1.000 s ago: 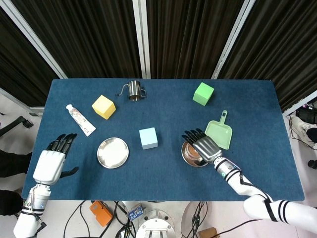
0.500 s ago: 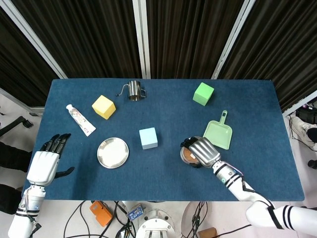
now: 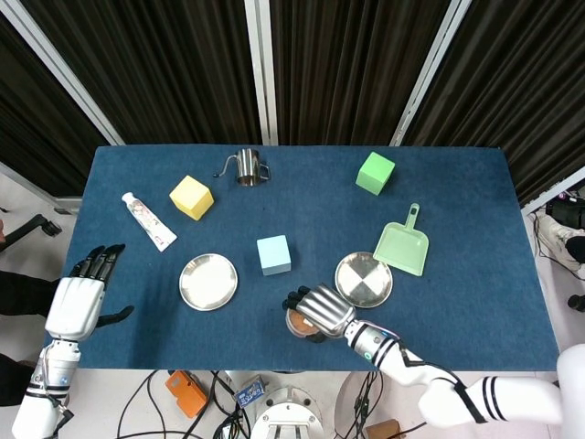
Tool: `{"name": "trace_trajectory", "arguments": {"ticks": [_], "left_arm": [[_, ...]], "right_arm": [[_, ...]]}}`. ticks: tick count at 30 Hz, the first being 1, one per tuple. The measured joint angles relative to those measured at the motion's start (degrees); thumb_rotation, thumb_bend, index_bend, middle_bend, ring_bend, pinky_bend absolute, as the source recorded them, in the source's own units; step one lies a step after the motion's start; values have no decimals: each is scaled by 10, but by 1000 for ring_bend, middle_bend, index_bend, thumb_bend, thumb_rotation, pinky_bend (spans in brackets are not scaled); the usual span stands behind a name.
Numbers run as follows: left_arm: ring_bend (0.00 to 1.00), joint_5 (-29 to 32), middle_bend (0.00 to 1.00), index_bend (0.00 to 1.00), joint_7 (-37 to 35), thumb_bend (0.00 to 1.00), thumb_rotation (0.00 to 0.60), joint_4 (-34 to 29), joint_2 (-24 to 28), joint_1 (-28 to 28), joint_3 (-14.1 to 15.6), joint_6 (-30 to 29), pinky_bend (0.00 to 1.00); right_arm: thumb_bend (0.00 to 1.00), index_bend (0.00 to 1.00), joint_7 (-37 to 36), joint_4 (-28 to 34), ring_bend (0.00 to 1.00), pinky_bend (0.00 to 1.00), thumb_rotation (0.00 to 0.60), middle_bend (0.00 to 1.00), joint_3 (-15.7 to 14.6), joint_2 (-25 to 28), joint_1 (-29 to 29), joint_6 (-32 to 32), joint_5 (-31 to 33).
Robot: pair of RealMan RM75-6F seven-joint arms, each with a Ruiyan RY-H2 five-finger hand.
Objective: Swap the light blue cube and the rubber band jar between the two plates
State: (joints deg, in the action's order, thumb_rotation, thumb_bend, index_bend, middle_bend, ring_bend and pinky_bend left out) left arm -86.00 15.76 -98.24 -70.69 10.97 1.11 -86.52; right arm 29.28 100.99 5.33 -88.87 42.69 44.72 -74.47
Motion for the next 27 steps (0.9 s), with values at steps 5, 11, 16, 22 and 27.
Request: {"name": "trace_trajectory", "arguments": {"ticks": [5, 11, 16, 22, 27], "left_arm": [[109, 0, 111, 28, -5, 0, 600, 0, 1, -1, -5, 7, 278], [109, -2, 110, 28, -8, 1, 600, 0, 4, -2, -9, 11, 278], [109, -4, 110, 28, -14, 1, 600, -1, 6, -4, -12, 12, 278], [109, 4, 110, 28, -19, 1, 600, -1, 9, -3, -20, 22, 278], [109, 14, 110, 28, -21, 1, 600, -2, 11, -1, -26, 32, 278]], "right_arm": [[140, 0, -32, 0, 0, 5, 583, 0, -3, 1, 14, -29, 19], [120, 0, -88, 35, 0, 0, 497, 0, 3, 56, 12, -16, 4], [121, 0, -109, 43, 0, 0, 499, 0, 39, 81, 13, 21, 6], [121, 0, -65, -1, 0, 0, 499, 0, 89, 56, 59, 20, 94], [121, 0, 18, -81, 0, 0, 497, 0, 103, 1, 134, 7, 228]]}}
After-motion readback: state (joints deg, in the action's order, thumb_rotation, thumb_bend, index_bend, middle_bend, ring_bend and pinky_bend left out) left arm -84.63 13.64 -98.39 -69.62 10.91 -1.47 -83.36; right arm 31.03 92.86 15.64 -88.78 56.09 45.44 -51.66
